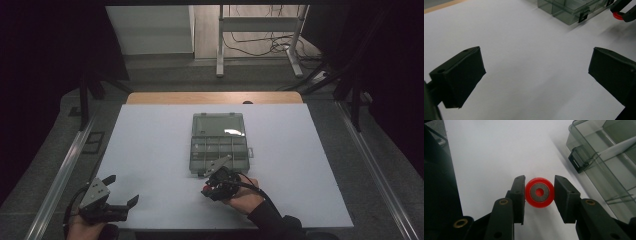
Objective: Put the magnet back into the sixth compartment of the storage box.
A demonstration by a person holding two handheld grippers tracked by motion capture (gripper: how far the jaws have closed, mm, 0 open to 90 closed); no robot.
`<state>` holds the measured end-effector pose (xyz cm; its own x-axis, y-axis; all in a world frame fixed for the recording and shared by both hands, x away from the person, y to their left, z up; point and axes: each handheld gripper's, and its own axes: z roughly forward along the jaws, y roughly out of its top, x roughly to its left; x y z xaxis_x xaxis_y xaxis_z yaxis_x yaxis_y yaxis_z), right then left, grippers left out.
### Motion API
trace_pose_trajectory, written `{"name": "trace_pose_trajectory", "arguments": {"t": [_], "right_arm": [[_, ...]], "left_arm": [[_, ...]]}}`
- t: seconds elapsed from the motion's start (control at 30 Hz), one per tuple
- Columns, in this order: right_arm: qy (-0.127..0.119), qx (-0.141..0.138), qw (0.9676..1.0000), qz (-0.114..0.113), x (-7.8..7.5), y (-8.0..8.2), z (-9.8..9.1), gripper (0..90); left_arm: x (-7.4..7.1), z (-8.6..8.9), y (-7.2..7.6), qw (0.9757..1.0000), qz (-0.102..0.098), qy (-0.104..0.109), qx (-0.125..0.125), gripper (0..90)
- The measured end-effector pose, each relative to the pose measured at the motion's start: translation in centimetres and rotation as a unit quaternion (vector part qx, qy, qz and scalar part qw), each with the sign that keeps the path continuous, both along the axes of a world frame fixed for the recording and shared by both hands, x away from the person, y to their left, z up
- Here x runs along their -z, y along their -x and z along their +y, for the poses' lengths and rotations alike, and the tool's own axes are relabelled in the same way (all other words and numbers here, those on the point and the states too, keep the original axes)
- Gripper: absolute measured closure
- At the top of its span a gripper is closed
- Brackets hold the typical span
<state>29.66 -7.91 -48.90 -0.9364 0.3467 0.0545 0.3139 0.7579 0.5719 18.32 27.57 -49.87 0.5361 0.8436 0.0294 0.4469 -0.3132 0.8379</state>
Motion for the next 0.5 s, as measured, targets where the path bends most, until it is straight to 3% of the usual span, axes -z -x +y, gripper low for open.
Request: {"name": "trace_pose_trajectory", "arguments": {"t": [0.5], "right_arm": [[-0.010, 0.012, 0.9999, 0.000, -0.61, -0.50, -0.32, 62.7]], "left_arm": [[-0.01, -0.01, -0.01, 1.0000, 0.000, 0.000, -0.001, 0.9]]}}
